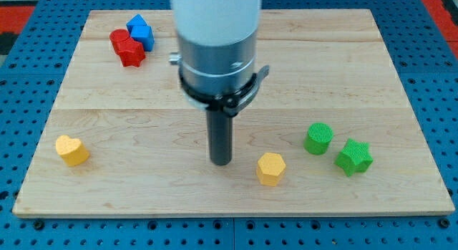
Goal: Move yellow towards right side of the board
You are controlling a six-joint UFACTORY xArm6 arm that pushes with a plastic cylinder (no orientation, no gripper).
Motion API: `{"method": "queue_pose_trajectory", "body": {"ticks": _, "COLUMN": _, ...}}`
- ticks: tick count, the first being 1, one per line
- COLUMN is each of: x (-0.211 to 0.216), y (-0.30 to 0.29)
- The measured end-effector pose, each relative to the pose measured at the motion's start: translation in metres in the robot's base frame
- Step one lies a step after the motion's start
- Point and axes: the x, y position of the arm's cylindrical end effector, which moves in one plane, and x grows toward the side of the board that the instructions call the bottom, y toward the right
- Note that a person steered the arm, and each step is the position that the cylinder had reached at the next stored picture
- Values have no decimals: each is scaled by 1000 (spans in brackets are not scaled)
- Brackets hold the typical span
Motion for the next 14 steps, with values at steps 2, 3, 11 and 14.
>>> {"method": "queue_pose_trajectory", "body": {"ticks": 2, "x": 27, "y": 100}}
{"method": "queue_pose_trajectory", "body": {"ticks": 3, "x": 26, "y": 144}}
{"method": "queue_pose_trajectory", "body": {"ticks": 11, "x": -46, "y": -210}}
{"method": "queue_pose_trajectory", "body": {"ticks": 14, "x": -50, "y": 14}}
